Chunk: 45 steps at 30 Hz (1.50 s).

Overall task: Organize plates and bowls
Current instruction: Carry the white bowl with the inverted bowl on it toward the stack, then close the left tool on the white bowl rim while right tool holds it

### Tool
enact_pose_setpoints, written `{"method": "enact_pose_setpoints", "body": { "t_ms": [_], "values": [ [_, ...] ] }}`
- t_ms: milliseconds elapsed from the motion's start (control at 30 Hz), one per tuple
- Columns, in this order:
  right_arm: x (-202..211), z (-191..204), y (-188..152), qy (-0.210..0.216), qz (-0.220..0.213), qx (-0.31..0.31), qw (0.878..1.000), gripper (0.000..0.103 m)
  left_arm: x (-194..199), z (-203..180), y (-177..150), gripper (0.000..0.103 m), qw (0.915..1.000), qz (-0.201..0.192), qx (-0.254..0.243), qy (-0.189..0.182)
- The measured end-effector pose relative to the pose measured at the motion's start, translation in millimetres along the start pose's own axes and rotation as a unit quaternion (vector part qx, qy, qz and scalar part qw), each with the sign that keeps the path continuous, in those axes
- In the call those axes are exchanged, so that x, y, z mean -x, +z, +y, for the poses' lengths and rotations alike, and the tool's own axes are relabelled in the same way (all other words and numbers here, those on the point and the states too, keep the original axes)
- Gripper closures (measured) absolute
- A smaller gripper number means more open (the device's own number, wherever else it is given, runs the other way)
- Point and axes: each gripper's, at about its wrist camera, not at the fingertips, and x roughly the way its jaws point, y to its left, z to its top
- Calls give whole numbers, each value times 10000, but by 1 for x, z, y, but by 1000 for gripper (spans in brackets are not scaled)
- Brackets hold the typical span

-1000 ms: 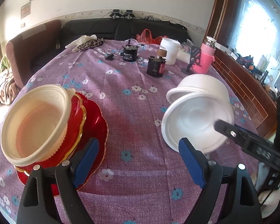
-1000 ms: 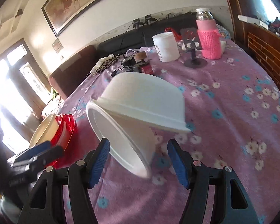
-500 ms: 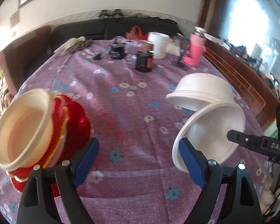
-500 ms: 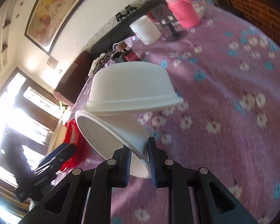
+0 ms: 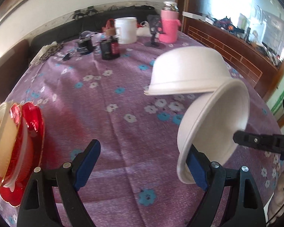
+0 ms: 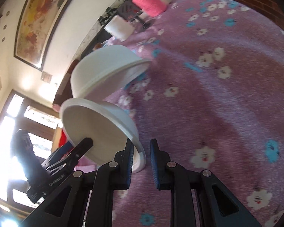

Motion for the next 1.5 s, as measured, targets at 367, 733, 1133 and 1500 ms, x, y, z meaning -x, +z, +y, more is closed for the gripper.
{"method": "enact_pose_setpoints", "body": {
  "t_ms": [367, 733, 1133, 1500],
  "values": [
    [-7, 8, -2, -148, -141, 191, 9996, 83, -6, -22, -4, 62, 9991, 292, -263, -154],
    [-19, 7, -1, -286, -196, 109, 9993, 69, -3, -4, 2, 64, 9985, 304, 114, -441],
    [-7, 35, -3, 154, -638, 688, 9955, 47, 23, 36, 8, 50, 9913, -254, 869, -953],
    [-36, 118, -31, 1550, 385, 2043, 9658, 46, 31, 90, -4, 43, 9875, -249, 1531, -295]
  ]
}}
